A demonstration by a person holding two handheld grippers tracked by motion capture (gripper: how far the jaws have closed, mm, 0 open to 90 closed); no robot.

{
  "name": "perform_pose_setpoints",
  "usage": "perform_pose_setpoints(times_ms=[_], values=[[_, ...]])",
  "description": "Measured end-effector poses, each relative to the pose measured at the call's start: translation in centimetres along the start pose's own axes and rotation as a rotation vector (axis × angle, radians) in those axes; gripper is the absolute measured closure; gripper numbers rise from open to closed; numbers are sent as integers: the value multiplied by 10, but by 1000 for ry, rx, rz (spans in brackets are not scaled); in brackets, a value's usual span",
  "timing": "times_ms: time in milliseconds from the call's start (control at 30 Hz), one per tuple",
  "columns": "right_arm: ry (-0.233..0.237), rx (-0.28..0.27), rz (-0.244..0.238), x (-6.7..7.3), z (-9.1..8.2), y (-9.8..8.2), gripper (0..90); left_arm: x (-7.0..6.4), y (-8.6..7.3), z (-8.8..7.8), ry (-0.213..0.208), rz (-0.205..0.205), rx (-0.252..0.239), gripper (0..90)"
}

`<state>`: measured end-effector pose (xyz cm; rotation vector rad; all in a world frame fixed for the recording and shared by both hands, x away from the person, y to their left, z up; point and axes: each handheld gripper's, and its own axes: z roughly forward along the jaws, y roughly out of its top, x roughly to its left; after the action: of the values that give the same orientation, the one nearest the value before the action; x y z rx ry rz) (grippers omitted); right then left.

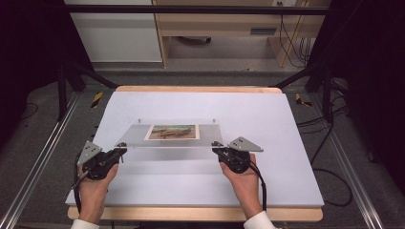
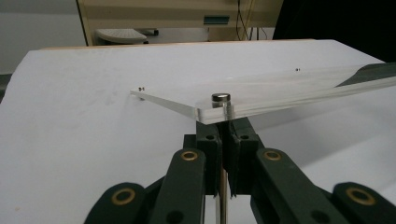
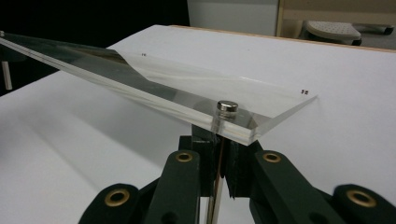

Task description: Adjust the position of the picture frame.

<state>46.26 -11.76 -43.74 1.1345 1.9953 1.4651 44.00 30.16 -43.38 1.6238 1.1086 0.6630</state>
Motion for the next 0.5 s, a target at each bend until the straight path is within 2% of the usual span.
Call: perform_pose_setpoints(times_ms=[267, 500], values=[[-24, -11, -11, -8, -19, 5, 834, -16, 7, 0, -16, -5, -31, 842], [-59, -18, -10, -20, -38, 6, 835, -37, 12, 14, -52, -4, -41, 841]])
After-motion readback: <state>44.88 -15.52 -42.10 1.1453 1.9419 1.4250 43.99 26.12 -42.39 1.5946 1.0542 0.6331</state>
